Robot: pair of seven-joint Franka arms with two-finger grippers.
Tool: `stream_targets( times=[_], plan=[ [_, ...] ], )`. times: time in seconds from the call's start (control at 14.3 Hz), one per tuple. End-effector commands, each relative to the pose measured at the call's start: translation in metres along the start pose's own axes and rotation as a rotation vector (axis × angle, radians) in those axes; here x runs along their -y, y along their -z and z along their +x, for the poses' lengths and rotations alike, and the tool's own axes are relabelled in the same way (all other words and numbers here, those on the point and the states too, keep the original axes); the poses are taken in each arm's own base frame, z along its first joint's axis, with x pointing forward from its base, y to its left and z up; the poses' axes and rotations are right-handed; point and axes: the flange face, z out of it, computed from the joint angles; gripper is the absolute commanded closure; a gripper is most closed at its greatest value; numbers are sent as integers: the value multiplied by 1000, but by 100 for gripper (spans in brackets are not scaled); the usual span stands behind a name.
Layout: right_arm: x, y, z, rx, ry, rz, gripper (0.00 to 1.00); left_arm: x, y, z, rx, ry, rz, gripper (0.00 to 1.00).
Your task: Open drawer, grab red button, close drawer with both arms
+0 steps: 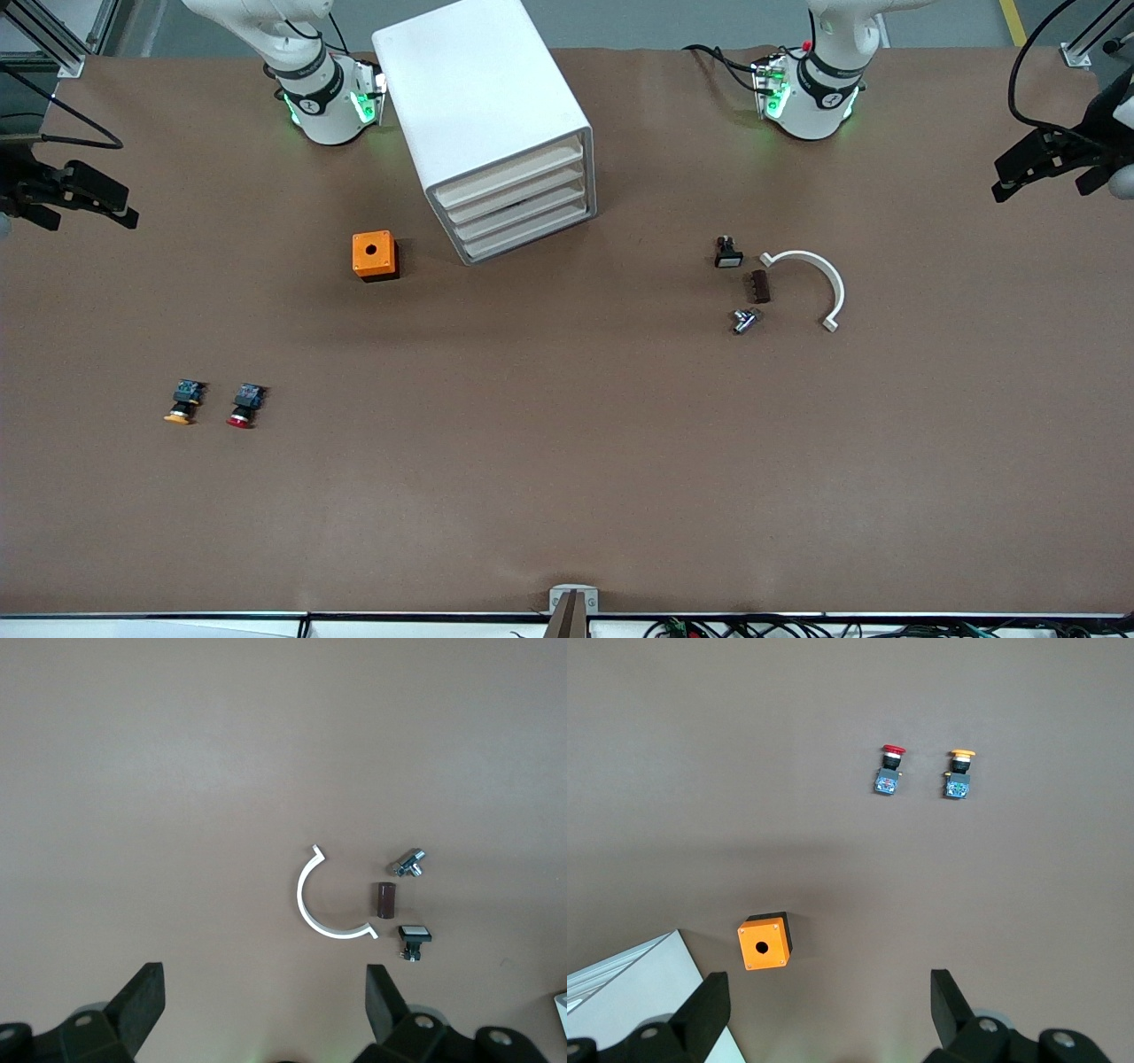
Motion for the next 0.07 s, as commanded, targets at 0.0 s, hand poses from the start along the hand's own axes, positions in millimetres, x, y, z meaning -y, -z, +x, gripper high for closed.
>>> stream_targets(
  times=[0.0],
  plan=[
    [1, 4, -10, -3, -13, 11, 0, -11, 5, 0, 7, -19, 9, 0]
  ],
)
